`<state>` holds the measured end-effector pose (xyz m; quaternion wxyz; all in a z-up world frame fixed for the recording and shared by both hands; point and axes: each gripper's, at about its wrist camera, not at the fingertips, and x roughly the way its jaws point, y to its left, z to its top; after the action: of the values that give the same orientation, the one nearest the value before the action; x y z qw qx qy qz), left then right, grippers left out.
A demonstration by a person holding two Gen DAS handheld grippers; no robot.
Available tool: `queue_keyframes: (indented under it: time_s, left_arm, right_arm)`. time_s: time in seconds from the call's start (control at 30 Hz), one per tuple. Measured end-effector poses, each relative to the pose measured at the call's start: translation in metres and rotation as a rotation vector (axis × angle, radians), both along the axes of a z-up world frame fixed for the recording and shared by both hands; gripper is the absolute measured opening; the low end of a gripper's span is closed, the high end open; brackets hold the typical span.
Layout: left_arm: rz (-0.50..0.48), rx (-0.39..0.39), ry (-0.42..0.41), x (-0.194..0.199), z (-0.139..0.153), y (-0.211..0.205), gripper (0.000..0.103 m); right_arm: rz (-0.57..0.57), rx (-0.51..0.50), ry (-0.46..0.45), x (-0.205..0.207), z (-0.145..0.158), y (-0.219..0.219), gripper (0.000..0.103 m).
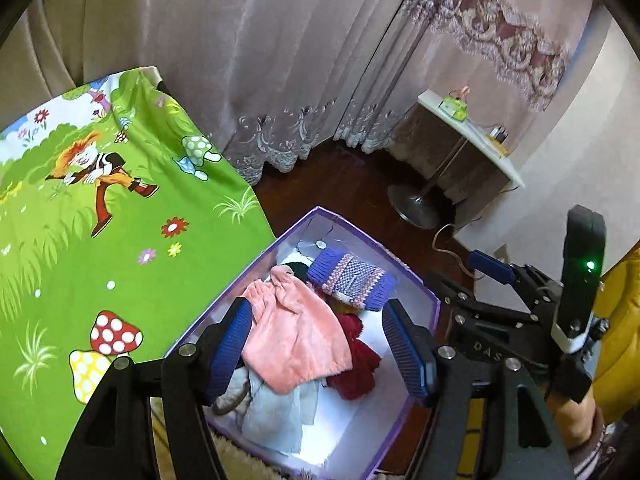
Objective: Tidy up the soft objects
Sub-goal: 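Move both tools back over the remaining items on the bed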
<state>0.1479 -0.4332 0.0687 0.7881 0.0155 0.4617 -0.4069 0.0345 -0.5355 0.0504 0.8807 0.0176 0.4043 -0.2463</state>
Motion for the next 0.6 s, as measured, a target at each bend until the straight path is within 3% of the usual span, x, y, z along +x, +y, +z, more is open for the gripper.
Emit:
queue_keyframes:
  time_s: [0.27, 0.6]
  left_arm:
    - [-0.019, -0.02, -0.083, -0.015, 0.017, 0.035, 0.068]
    - [0.027, -0.027, -0.064, -0.014, 0.008, 0.084, 0.068]
  right_arm:
    - [0.056, -0.046, -0.018, 0.012, 0.021, 0.034, 0.076]
    - [0.134, -0.044, -0.022, 0.024, 0.032, 0.072, 0.077]
